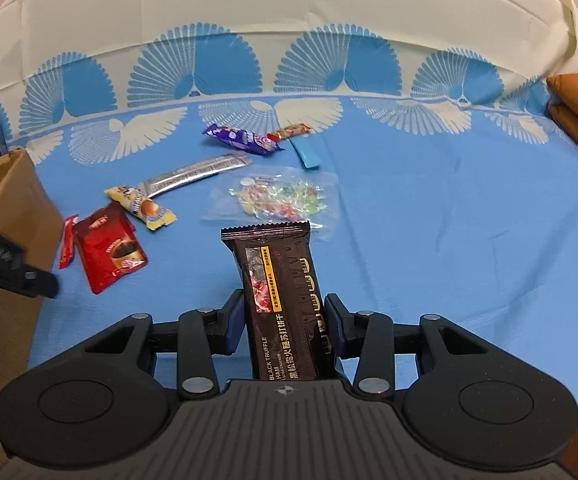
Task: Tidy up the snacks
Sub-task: 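Grasp the red coffee pouch with the left tool and lift it, then carry both snacks over the box and open both tools to drop them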
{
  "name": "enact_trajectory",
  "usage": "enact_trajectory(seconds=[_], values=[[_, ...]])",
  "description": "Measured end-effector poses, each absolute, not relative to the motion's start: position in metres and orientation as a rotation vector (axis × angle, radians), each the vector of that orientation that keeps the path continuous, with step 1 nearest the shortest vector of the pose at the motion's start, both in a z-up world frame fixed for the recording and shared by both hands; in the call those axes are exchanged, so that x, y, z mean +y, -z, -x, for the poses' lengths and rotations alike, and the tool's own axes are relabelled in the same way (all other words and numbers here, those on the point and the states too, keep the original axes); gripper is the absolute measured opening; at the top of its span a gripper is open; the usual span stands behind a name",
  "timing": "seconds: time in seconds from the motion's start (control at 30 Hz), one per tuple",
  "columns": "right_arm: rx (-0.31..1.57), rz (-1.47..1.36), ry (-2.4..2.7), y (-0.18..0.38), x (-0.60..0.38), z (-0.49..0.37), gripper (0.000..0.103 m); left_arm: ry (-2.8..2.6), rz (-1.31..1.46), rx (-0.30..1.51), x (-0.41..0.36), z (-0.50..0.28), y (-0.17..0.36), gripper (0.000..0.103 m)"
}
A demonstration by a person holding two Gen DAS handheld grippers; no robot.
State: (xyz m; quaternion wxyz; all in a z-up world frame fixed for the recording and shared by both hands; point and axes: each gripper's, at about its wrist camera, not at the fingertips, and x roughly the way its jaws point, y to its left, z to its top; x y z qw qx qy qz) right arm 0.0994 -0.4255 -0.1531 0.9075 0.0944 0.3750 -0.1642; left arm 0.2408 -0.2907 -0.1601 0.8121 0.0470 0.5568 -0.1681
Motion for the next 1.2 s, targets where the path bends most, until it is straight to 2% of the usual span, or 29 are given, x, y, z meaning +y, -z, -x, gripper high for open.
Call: enact_trajectory(seconds=[0.03, 0.1, 0.17, 0.37, 0.53, 0.6, 0.63, 0.67, 0.77, 0.97, 1.2], values=[[0.776, -0.206, 0.341, 0.156, -0.428, -0.101, 0.044, 0.35, -0.068, 1.199, -0.295, -0.248, 0.163, 0.097], [0.782, -0.226, 0.347, 0.163, -0.436, -0.108, 0.044, 0.326, -0.019, 1.196, -0.306, -0.262, 0.168, 0.102], [0.79, -0.239, 0.357, 0.169, -0.443, -0.114, 0.045, 0.262, -0.018, 1.214, -0.32, -0.286, 0.177, 0.103], [0.821, -0.28, 0.381, 0.189, -0.467, -0.131, 0.045, 0.071, 0.051, 1.42, -0.33, -0.354, 0.243, 0.103], [0.857, -0.303, 0.387, 0.206, -0.478, -0.139, 0.045, 0.072, -0.081, 1.347, -0.344, -0.371, 0.247, 0.103], [0.878, -0.337, 0.396, 0.213, -0.483, -0.139, 0.045, 0.091, -0.087, 1.318, -0.339, -0.368, 0.243, 0.093], [0.888, -0.355, 0.401, 0.216, -0.485, -0.139, 0.045, 0.093, -0.089, 1.302, -0.337, -0.365, 0.237, 0.073], [0.891, -0.377, 0.407, 0.217, -0.487, -0.137, 0.045, 0.111, -0.085, 1.306, -0.334, -0.359, 0.23, 0.062], [0.879, -0.385, 0.415, 0.213, -0.483, -0.131, 0.045, 0.197, -0.048, 1.368, -0.326, -0.338, 0.218, 0.058], [0.81, -0.369, 0.392, 0.178, -0.461, -0.111, 0.044, 0.338, -0.068, 1.279, -0.304, -0.274, 0.165, 0.058], [0.684, -0.354, 0.286, 0.106, -0.412, -0.07, 0.044, 0.425, -0.07, 1.161, -0.256, -0.193, 0.095, 0.058]])
